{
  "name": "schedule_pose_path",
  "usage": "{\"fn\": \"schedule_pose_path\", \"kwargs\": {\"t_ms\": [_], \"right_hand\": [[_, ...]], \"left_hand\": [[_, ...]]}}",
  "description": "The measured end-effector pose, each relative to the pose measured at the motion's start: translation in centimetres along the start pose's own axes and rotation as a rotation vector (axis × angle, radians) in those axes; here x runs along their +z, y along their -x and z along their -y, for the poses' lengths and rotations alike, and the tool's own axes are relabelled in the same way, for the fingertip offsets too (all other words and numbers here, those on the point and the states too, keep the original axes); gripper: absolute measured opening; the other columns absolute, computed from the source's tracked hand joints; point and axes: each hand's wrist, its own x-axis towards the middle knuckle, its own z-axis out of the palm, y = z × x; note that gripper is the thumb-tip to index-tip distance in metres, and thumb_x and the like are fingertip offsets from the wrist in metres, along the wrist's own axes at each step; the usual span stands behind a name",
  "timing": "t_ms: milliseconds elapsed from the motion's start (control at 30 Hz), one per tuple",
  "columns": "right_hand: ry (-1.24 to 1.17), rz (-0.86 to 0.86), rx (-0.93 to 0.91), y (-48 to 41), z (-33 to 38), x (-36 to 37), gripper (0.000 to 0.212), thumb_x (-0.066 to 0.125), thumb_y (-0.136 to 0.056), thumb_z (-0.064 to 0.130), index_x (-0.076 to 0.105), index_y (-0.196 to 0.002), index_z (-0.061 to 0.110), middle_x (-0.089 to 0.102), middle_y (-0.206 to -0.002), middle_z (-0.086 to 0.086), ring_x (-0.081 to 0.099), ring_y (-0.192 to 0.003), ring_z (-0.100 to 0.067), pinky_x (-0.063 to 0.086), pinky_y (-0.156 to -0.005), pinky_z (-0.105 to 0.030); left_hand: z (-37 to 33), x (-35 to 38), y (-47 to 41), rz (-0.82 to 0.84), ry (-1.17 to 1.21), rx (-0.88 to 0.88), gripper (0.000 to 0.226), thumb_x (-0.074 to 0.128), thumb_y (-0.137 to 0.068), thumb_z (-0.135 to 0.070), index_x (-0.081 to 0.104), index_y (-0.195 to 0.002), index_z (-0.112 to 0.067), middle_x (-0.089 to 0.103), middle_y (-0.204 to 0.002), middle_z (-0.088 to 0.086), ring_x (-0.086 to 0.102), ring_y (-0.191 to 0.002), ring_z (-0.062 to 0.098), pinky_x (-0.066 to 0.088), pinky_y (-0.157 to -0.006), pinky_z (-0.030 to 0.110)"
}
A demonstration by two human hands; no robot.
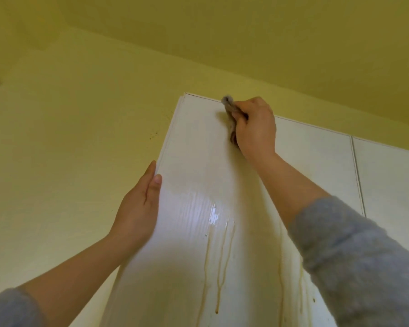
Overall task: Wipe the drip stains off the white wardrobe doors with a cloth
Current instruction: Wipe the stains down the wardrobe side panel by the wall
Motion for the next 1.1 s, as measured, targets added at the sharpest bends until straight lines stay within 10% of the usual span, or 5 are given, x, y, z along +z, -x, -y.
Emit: {"fn": "schedule_pose_path", "kwargs": {"t_ms": [167, 367, 600, 933, 1100], "right_hand": [[0.004, 0.089, -0.045, 0.6, -0.5, 1.6, 0.025, 0.051, -0.097, 0.016, 0.074, -0.104, 0.021, 0.050, -0.090, 0.005, 0.052, -0.096, -0.027, 0.040, -0.083, -0.037], [-0.097, 0.304, -0.299, 10.9, 0.6, -2.6, 0.029, 0.055, -0.092, 0.020, 0.073, -0.114, 0.025, 0.056, -0.088, 0.006, 0.056, -0.081, -0.015, 0.044, -0.068, -0.024], [0.067, -0.133, 0.066, 5.2, -4.5, -4.5, 0.025, 0.051, -0.097, 0.026, 0.076, -0.098, 0.021, 0.054, -0.088, 0.003, 0.054, -0.086, -0.019, 0.032, -0.069, -0.026], [0.063, 0.044, -0.027, 2.9, -6.7, -2.8, 0.025, 0.047, -0.092, 0.021, 0.071, -0.085, 0.026, 0.061, -0.089, -0.002, 0.051, -0.095, -0.018, 0.038, -0.079, -0.032], [-0.027, 0.137, -0.163, 14.3, -3.2, -4.6, 0.033, 0.050, -0.097, 0.021, 0.067, -0.121, 0.034, 0.052, -0.092, 0.012, 0.049, -0.088, -0.008, 0.038, -0.077, -0.015]], "left_hand": [[0.0, -0.1, 0.0, 0.005, -0.005, 0.005, 0.054, 0.027, -0.103, -0.046, 0.025, -0.155, -0.034, 0.033, -0.153, -0.020, 0.025, -0.127, -0.011, 0.017, -0.104, 0.009], [0.0, -0.1, -0.1, -0.003, -0.027, 0.014, 0.054, 0.027, -0.103, -0.044, 0.026, -0.156, -0.031, 0.035, -0.154, -0.016, 0.026, -0.126, -0.009, 0.018, -0.103, 0.010], [0.1, -0.1, 0.1, -0.010, -0.038, 0.028, 0.055, 0.026, -0.101, -0.047, 0.026, -0.155, -0.033, 0.035, -0.152, -0.018, 0.027, -0.126, -0.008, 0.020, -0.104, 0.013], [0.4, 0.0, -0.2, -0.014, -0.039, 0.041, 0.054, 0.026, -0.102, -0.047, 0.025, -0.155, -0.035, 0.034, -0.148, -0.022, 0.029, -0.130, -0.007, 0.020, -0.103, 0.012], [0.4, 0.0, -0.2, -0.009, -0.046, 0.035, 0.054, 0.026, -0.103, -0.046, 0.024, -0.155, -0.033, 0.033, -0.156, -0.016, 0.029, -0.137, -0.003, 0.018, -0.104, 0.011]]}}
